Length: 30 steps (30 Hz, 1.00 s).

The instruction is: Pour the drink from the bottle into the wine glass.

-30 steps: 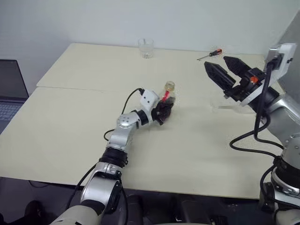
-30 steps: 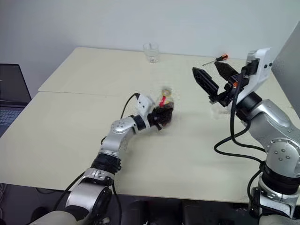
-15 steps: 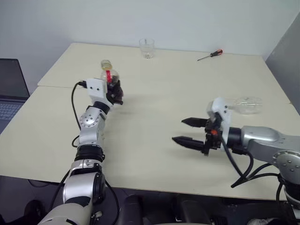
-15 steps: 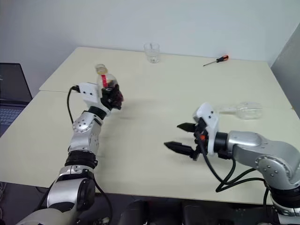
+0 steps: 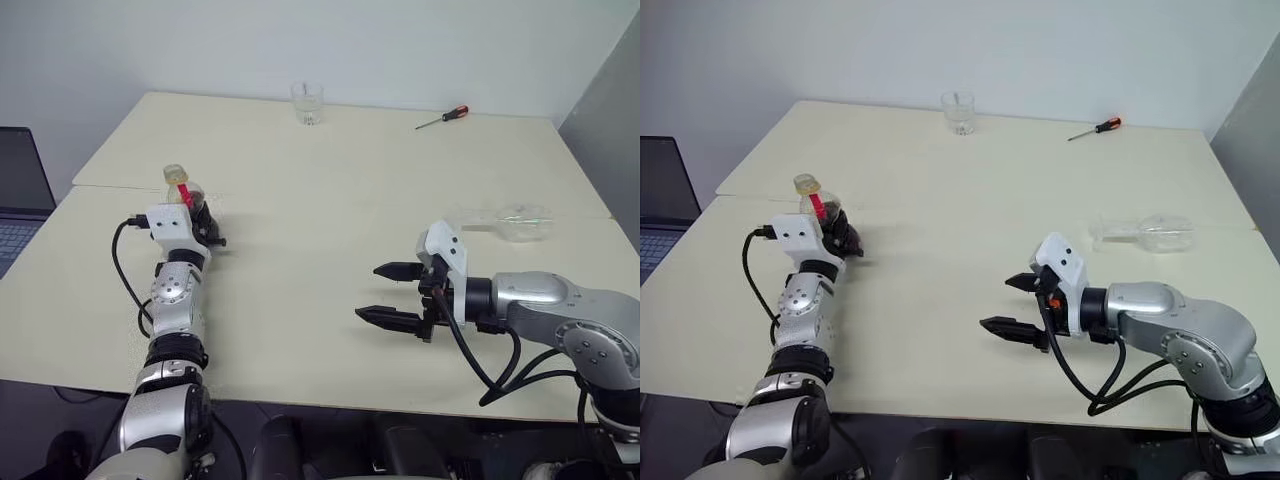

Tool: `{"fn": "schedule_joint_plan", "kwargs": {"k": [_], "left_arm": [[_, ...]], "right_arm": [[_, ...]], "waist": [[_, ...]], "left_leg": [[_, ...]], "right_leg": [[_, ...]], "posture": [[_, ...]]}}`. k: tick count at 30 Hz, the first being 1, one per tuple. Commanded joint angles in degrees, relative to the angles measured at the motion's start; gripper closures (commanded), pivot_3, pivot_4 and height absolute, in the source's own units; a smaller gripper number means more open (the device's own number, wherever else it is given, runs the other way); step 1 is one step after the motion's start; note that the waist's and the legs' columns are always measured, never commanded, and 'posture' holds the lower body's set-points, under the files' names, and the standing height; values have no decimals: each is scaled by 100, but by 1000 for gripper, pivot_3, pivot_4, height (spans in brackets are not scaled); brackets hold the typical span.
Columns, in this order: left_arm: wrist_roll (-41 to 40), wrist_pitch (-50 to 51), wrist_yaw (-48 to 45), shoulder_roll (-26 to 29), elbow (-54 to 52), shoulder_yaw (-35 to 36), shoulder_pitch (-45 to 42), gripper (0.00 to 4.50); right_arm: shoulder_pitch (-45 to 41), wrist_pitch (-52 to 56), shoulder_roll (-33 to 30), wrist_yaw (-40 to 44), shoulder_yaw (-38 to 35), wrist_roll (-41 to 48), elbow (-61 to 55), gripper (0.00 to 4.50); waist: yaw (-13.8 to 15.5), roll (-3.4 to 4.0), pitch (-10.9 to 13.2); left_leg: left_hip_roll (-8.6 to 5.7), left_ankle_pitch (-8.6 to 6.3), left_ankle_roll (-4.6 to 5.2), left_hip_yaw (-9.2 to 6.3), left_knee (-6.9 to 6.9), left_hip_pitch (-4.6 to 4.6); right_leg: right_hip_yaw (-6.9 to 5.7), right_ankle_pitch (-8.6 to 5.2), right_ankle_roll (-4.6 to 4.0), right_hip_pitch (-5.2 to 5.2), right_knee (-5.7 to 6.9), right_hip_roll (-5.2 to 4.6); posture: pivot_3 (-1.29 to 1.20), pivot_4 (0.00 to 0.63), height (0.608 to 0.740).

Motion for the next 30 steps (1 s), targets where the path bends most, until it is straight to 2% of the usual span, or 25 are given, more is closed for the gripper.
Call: {"fn": "schedule_joint_plan", "kwargs": {"k": [1, 6, 9, 12, 23, 27, 30], "left_arm": [[-82, -207, 138, 86, -122, 118, -3, 2590], [-242, -150, 177, 5, -200, 196, 25, 859], [-258, -130, 216, 6, -262, 194, 82, 20], [-282, -50, 244, 11, -367, 179, 149, 20], [-307, 934, 320, -314, -1971, -44, 1291, 20], [-299, 1255, 351, -444, -2424, -127, 1682, 20], [-338, 1452, 356, -487, -2737, -116, 1943, 20]], "right_arm": [[-150, -84, -3, 195, 85, -144, -31, 0], [-200, -138, -15, 362, 183, -408, 63, 0], [-224, -146, 33, 437, 192, -509, 105, 0], [-239, -178, 67, 503, 206, -591, 148, 0], [-4, -523, -66, 869, 33, -1011, 617, 0], [185, -732, -119, 949, -299, -1161, 1024, 0], [257, -785, 134, 887, -787, -875, 1247, 0]], "waist": [[2, -1, -1], [3, -3, -2], [3, -3, -2], [1, -3, -2], [1, -9, -6], [3, -11, -8], [-16, -10, -8]], "left_leg": [[0, 0, 0, 0, 1, 0], [-1, 1, 1, 1, 3, 1], [-1, 1, 1, 1, 3, 1], [-1, 1, 1, 1, 4, 2], [-1, 1, 1, 1, 4, 6], [-2, 1, 1, 1, 6, 7], [-2, 1, 1, 3, 3, 10]], "right_leg": [[-2, 0, 0, 0, 2, 0], [-1, 1, -1, 1, 4, 0], [-1, 1, -1, 0, 3, 0], [-2, 1, -1, 0, 5, 0], [2, 13, -22, 1, 4, -2], [1, 14, -21, 3, 4, -2], [6, 14, -21, 1, 4, -1]], "posture": [[0, 150, 740], [0, 150, 740], [0, 150, 740], [0, 150, 740], [0, 150, 740], [0, 150, 740], [0, 150, 740]]}}
